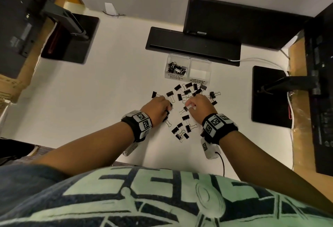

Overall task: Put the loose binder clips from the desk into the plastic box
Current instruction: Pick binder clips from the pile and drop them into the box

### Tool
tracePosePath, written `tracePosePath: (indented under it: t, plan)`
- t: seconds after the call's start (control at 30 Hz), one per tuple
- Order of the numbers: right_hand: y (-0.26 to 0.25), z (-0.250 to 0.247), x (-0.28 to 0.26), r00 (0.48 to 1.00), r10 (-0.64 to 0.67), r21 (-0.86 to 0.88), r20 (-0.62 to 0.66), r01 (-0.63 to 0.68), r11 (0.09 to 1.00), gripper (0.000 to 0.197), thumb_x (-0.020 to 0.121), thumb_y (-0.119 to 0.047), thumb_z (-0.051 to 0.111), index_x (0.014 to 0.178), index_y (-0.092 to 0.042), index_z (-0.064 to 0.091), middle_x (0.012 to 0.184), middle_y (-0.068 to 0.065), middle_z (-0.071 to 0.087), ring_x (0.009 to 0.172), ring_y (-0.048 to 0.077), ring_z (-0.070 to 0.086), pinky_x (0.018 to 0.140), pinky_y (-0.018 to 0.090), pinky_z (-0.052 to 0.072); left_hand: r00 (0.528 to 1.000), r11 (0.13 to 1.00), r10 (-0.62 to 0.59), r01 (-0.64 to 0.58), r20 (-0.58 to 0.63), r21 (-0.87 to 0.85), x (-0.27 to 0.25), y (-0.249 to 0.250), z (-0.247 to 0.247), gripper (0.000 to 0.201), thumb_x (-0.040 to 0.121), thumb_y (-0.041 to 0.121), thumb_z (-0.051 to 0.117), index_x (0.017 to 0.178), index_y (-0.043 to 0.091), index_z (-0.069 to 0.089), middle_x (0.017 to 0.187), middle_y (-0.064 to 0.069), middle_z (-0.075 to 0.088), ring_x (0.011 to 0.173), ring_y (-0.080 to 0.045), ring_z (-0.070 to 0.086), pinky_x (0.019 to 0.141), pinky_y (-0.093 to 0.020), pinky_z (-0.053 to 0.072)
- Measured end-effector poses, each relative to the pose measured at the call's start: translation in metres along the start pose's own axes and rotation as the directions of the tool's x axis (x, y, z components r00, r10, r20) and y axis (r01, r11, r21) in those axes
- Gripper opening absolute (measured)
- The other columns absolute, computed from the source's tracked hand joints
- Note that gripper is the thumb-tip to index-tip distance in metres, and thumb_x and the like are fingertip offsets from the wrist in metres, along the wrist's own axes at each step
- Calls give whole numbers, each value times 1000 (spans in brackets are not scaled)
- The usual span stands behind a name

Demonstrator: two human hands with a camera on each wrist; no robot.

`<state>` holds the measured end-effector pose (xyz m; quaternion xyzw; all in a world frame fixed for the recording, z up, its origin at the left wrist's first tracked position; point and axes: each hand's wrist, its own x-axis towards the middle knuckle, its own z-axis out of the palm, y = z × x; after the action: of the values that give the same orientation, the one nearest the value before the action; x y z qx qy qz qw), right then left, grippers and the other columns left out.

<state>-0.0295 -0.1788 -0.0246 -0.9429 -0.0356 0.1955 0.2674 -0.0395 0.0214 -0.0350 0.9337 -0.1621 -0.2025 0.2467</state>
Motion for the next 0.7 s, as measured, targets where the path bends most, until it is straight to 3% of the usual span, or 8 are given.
tracePosePath:
  t: [0.1,0.2,0.37,0.53,0.6,0.7]
  plan:
    - [-5,2,0,996,-47,-113,77,55,992,28,89,-7,53,106,-21,69,112,2,54,112,19,49,89,36,50,997,994,-30,23,68,106,1,1,6,31,85,7,55,115,13,60,116,-9,53,112,-27,50,77,-31,45]
    - [-7,3,2,986,-74,-194,149,103,976,32,91,-8,51,118,-18,64,122,3,52,122,19,42,94,38,47,996,988,-40,28,74,152,2,2,8,29,87,11,54,116,13,58,117,-9,52,112,-27,49,72,-30,41]
    - [-3,9,4,986,-66,-212,153,98,972,20,89,-7,54,108,-8,61,117,6,53,116,20,46,89,30,44,996,977,-27,7,89,213,3,8,8,25,90,11,50,114,5,54,118,-13,50,111,-30,49,80,-37,45]
    - [-3,10,2,994,-71,-54,83,75,996,11,84,-2,58,84,-13,56,89,2,55,84,18,52,68,22,37,997,978,-16,1,72,207,2,15,11,24,89,15,47,110,4,52,113,-13,51,103,-31,53,76,-38,48]
    - [-7,4,5,999,35,112,-6,-34,993,9,84,-9,63,86,-16,58,81,-2,56,74,14,53,66,23,44,998,996,-50,47,35,70,1,16,12,22,86,17,50,106,8,53,108,-10,52,94,-29,57,74,-36,49]
    - [-17,-16,20,976,193,348,-102,-147,926,10,87,-17,63,97,-17,61,89,-1,62,80,11,59,73,25,52,986,964,-166,161,-7,-211,2,20,6,19,83,15,55,102,12,55,100,-4,50,86,-22,55,79,-32,48]
